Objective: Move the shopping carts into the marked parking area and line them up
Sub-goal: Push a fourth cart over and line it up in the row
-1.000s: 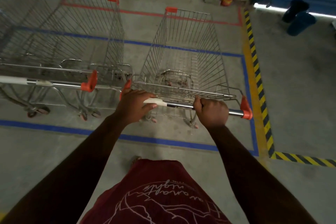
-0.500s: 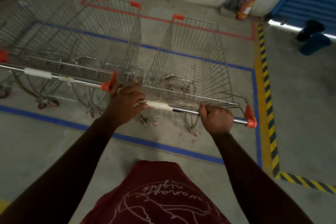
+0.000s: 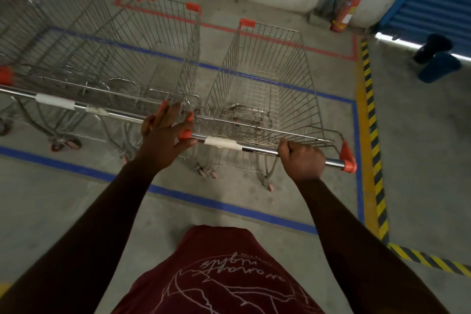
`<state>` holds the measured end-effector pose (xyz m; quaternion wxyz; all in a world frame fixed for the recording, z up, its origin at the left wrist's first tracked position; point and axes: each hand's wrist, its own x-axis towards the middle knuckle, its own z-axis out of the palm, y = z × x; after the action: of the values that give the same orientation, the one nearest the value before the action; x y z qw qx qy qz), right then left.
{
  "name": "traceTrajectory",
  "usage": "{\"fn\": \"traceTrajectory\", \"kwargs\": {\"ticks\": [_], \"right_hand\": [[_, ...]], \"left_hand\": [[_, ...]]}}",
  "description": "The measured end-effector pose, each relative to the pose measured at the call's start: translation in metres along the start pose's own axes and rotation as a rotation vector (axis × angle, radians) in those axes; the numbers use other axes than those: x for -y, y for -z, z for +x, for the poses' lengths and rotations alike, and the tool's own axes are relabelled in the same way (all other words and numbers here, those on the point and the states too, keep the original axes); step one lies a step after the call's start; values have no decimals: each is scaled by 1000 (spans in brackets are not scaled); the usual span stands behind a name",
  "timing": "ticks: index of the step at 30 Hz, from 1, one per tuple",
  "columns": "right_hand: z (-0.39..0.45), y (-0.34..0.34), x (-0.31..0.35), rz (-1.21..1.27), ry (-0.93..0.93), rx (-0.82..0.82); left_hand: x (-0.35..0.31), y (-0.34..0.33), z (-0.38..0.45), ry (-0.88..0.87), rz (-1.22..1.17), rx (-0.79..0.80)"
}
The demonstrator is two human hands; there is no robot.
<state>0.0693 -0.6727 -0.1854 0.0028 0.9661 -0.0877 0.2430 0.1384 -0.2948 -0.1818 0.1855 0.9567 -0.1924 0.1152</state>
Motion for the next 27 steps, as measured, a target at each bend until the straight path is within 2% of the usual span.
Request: {"fn": "traceTrajectory", "kwargs": {"ticks": [4, 7, 10, 12, 23, 27], "right_hand": [[-1, 3, 2, 31, -8, 6], [-4, 9, -4, 115, 66, 63], [-8, 13, -15, 211, 207, 98], [-8, 13, -18, 223, 216, 113], [-14, 20, -9, 197, 195, 115], [-11, 23, -3, 201, 189, 147]], "left_hand": [[7, 3, 2, 7, -35, 41], [16, -3, 4, -51, -78, 39], [34, -9, 11, -113, -137, 175], [41, -13, 13, -105, -144, 211], [24, 0, 10, -61, -120, 134], [14, 6, 13, -102, -180, 84]]}}
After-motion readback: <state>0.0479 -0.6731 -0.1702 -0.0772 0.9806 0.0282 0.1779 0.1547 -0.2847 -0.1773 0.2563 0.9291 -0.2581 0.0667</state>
